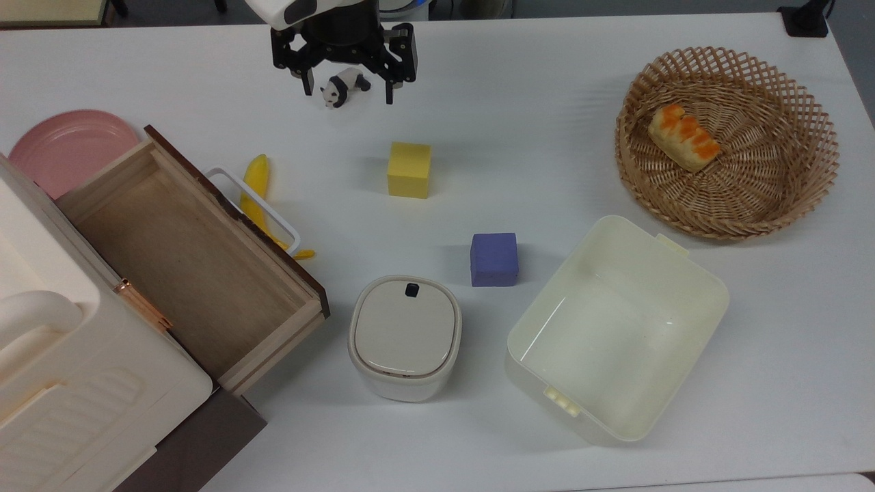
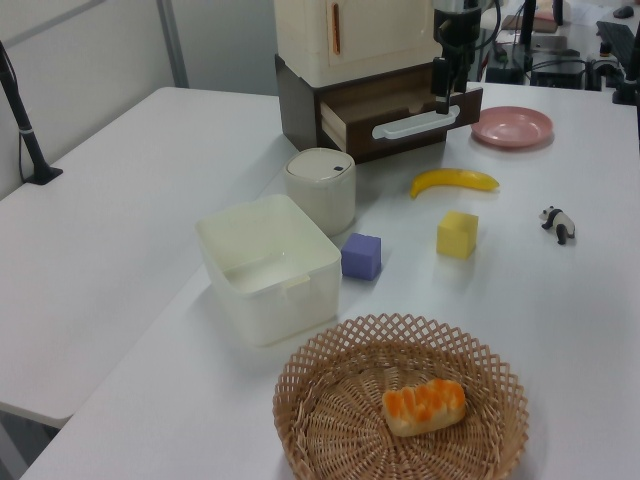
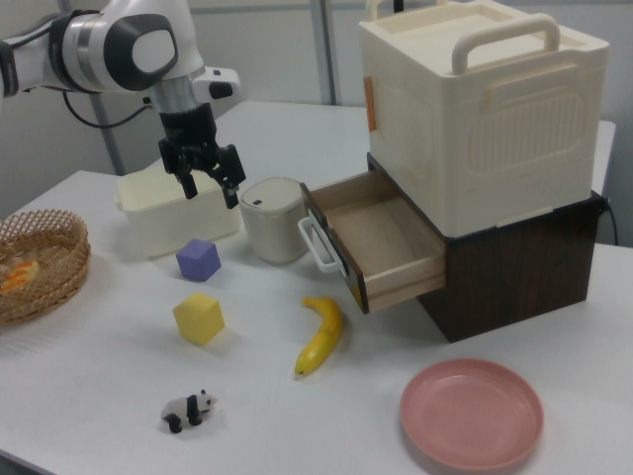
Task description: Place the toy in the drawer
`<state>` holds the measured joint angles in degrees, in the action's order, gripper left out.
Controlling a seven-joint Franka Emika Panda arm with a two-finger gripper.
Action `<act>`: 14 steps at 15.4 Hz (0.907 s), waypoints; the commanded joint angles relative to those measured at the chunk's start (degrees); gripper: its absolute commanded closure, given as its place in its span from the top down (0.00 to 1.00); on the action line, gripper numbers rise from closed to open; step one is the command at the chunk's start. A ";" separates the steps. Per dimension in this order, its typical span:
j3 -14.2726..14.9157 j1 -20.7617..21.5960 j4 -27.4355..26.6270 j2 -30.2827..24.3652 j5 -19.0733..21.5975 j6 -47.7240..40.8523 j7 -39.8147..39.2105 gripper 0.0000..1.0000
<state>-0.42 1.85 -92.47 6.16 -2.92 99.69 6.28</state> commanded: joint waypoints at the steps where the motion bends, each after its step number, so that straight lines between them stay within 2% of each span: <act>1: -0.28 1.13 0.09 1.30 -0.42 -0.11 1.19 1.00; 14: 0.16 2.19 0.36 0.52 0.19 -2.92 3.74 1.00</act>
<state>-0.75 3.14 -92.45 7.77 -2.93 98.84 8.44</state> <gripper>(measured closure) 0.000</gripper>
